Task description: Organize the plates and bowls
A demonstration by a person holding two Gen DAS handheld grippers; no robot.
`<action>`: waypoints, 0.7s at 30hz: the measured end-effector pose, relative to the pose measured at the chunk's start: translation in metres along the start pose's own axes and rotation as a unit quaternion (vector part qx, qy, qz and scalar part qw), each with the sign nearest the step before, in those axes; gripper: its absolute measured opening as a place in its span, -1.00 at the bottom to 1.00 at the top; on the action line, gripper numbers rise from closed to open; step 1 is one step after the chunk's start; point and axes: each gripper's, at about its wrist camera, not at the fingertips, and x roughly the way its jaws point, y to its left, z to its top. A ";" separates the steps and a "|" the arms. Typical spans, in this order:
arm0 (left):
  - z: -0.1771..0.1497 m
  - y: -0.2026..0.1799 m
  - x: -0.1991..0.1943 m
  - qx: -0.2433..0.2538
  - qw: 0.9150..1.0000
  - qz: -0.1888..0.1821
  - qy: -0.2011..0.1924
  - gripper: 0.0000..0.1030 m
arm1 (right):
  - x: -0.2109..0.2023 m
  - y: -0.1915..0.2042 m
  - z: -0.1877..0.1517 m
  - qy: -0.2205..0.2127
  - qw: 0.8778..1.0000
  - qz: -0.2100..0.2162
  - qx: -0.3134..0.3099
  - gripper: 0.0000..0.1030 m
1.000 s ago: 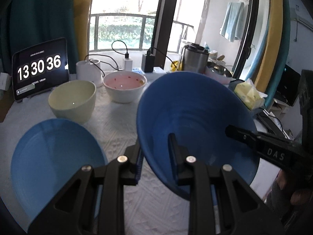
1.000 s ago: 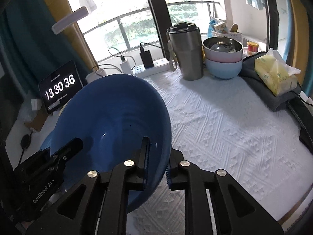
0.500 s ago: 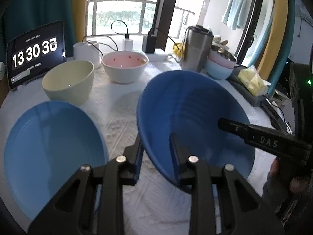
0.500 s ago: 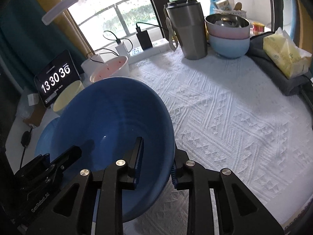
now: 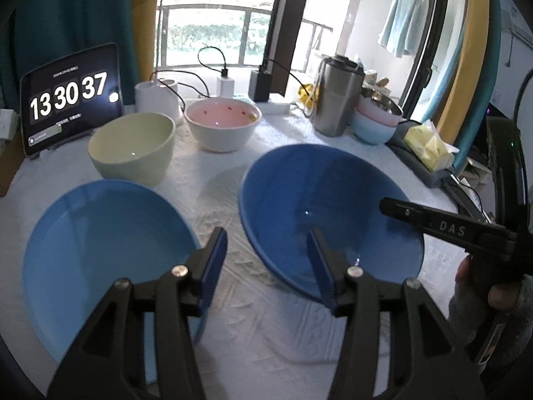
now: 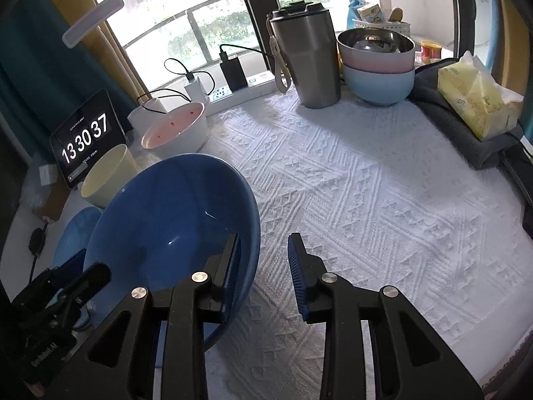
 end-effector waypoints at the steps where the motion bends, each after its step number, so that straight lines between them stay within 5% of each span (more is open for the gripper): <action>1: 0.001 0.002 -0.003 -0.002 1.000 0.002 -0.005 0.00 | -0.002 0.000 0.000 -0.003 1.000 0.000 -0.001 -0.40; 21: 0.016 0.032 -0.032 -0.012 0.999 0.016 -0.051 0.00 | -0.038 0.033 0.020 -0.061 0.997 0.001 -0.042 -0.39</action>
